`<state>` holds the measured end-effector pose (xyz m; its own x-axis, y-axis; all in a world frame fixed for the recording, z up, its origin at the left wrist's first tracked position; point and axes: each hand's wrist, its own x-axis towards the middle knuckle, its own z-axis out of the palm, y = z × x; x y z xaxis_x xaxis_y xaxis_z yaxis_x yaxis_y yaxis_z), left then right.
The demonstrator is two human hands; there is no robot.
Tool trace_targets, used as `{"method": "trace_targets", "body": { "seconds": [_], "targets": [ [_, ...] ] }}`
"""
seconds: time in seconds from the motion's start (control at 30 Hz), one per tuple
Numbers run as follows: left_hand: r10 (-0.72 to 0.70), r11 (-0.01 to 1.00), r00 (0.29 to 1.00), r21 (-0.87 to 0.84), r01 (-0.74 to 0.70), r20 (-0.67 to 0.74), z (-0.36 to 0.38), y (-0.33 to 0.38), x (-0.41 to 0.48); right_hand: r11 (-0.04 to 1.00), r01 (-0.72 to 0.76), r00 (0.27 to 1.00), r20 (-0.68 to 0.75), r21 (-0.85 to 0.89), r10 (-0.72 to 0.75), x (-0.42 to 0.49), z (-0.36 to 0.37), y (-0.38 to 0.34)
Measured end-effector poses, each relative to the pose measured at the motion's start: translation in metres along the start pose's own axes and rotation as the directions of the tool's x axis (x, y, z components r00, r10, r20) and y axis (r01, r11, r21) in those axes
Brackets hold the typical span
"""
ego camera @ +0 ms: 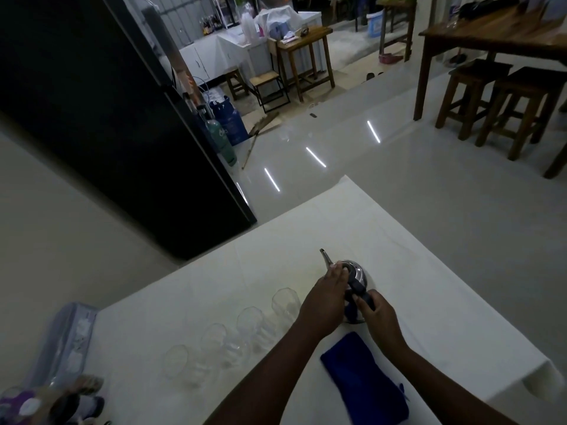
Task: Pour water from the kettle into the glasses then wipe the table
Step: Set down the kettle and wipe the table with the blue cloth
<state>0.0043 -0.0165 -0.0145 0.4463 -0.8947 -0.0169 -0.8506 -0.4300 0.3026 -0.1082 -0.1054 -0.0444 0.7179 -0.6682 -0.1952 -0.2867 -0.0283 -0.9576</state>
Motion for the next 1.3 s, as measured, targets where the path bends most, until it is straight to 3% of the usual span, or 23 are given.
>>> {"method": "trace_targets", "body": {
  "seconds": [0.23, 0.47, 0.6, 0.7, 0.77, 0.87, 1.03, 1.13, 1.3],
  "targets": [
    [0.023, 0.999, 0.999, -0.031, -0.024, -0.041, 0.014, 0.003, -0.012, 0.999, 0.003, 0.999, 0.031, 0.041, -0.004, -0.009, 0.004, 0.018],
    [0.010, 0.998, 0.990, -0.066, -0.020, -0.141, 0.019, 0.011, -0.020, 0.986, 0.062, 0.995, 0.082, -0.156, -0.050, -0.010, -0.006, 0.023],
    [-0.045, 0.990, 0.966, -0.144, 0.008, -0.254, 0.017, 0.018, -0.036, 0.929, 0.093, 0.991, -0.060, -0.358, -0.123, -0.027, -0.008, 0.025],
    [-0.092, 0.983, 0.942, -0.182, 0.034, -0.321, 0.026, 0.019, -0.060, 0.890, 0.203, 0.955, -0.117, -0.408, -0.271, -0.049, -0.012, 0.022],
    [-0.120, 0.979, 0.938, -0.198, 0.056, -0.325, 0.039, 0.017, -0.082, 0.854, 0.271, 0.947, -0.034, -0.444, -0.318, -0.062, -0.010, 0.032],
    [-0.194, 0.967, 0.941, -0.218, 0.135, -0.277, 0.058, 0.011, -0.112, 0.796, 0.289, 0.957, 0.131, -0.532, -0.260, -0.075, -0.005, 0.058],
    [-0.321, 0.929, 0.926, -0.257, 0.267, -0.200, 0.076, -0.001, -0.167, 0.565, 0.404, 0.907, 0.397, -0.719, -0.142, -0.092, 0.010, 0.094],
    [-0.380, 0.907, 0.907, -0.267, 0.326, -0.183, 0.088, -0.013, -0.203, 0.471, 0.390, 0.912, 0.402, -0.791, -0.080, -0.102, 0.022, 0.103],
    [-0.474, 0.866, 0.865, -0.266, 0.424, -0.164, 0.095, -0.037, -0.247, 0.414, 0.324, 0.940, 0.338, -0.850, -0.043, -0.109, 0.039, 0.105]
  ]
}}
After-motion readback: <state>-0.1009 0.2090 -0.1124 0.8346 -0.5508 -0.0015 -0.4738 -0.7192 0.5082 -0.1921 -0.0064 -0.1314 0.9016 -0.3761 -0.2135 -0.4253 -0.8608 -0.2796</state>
